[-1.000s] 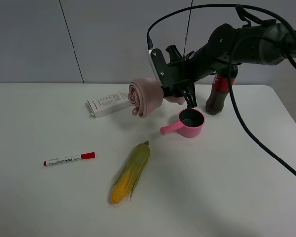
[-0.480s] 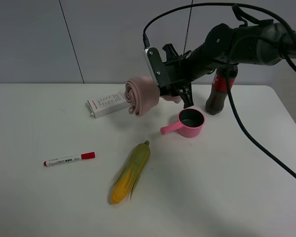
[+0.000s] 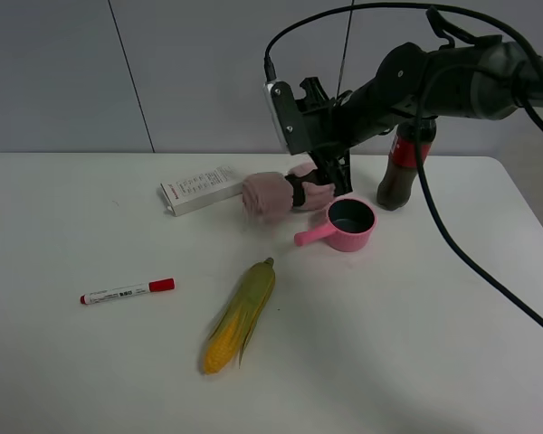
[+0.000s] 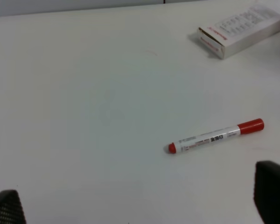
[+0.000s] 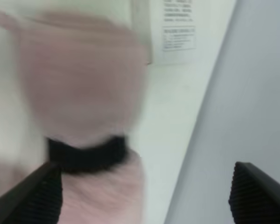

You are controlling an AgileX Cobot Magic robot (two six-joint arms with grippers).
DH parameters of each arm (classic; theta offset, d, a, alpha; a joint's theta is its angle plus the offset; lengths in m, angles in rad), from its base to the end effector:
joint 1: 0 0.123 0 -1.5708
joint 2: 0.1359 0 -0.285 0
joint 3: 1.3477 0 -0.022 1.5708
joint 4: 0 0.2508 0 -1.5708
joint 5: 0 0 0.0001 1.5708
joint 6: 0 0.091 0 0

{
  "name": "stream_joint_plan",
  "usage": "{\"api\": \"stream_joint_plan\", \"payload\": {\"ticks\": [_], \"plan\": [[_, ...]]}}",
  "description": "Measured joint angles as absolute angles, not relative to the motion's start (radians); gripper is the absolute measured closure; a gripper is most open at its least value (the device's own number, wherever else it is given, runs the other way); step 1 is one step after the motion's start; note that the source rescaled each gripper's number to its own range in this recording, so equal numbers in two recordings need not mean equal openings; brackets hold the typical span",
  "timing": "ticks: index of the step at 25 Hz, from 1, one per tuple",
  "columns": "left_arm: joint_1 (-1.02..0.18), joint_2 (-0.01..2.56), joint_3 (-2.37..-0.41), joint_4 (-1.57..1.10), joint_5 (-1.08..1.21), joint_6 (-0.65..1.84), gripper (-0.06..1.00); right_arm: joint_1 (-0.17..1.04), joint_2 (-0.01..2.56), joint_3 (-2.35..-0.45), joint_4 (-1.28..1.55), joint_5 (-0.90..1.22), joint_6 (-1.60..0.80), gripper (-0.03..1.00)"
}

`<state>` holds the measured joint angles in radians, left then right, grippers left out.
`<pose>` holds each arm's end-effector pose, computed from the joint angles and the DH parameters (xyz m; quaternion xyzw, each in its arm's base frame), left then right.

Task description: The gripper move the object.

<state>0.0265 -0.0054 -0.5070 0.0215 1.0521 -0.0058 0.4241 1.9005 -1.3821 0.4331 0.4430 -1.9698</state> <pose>-0.0062 0.0015 0.2799 -0.0141 0.8475 0.0162 0.5303 0.3804 0.1898 0.2262 -0.7994 0.4759 -0.1233 0.3453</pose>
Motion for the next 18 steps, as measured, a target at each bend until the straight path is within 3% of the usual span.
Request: {"api": "stream_joint_plan", "payload": {"ticks": [10, 18], "plan": [[0.027, -0.005, -0.507, 0.021, 1.052, -0.006, -0.06, 0.424, 1.824, -1.382, 0.44, 0.431, -1.856, 0.07], [0.027, -0.005, -0.507, 0.021, 1.052, -0.006, -0.06, 0.424, 1.567, -1.382, 0.446, 0.669, -1.499, 0.06]]}}
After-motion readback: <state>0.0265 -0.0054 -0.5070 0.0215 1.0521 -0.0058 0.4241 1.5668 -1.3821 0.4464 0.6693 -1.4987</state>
